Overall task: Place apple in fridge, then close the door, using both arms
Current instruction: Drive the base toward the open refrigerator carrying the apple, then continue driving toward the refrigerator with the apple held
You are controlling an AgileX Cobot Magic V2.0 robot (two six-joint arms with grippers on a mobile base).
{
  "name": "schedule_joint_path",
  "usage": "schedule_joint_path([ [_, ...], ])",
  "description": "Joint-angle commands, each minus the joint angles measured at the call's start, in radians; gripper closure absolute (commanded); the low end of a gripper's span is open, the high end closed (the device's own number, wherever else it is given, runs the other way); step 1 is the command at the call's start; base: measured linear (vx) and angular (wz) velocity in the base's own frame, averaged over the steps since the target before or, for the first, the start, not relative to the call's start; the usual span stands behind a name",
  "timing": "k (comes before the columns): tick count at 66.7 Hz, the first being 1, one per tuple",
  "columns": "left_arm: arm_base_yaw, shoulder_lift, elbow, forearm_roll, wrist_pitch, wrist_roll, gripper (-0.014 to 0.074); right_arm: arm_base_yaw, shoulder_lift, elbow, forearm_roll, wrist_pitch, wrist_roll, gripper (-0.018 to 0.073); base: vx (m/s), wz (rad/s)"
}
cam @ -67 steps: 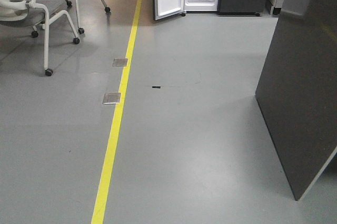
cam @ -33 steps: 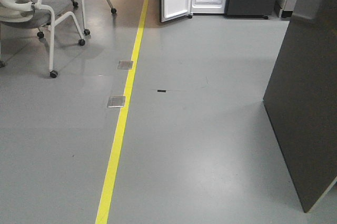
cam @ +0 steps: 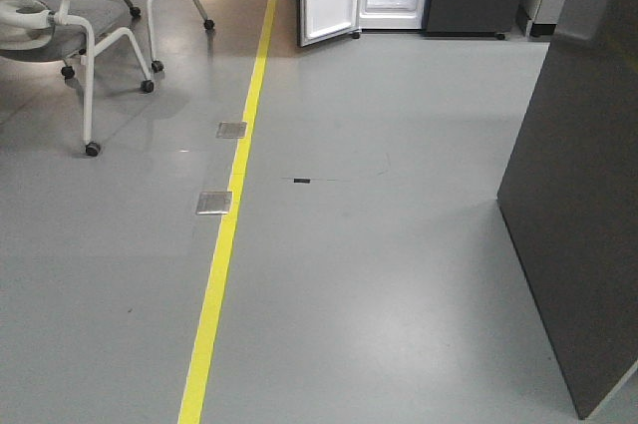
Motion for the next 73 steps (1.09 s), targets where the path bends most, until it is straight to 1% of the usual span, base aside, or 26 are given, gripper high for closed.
schedule_joint_path([
  [1, -0.002, -0.016, 0.018, 0.0, -0.077, 0.0, 0.0602, 0.002, 0.007, -0.023, 0.01, -0.088, 0.002, 0.0386, 0.11, -0.04],
  [73, -0.002, -0.016, 0.018, 0.0, -0.077, 0.0, 0.0602, 0.002, 0.007, -0.023, 0.01, -0.09, 0.002, 0.0386, 0.1, -0.02],
])
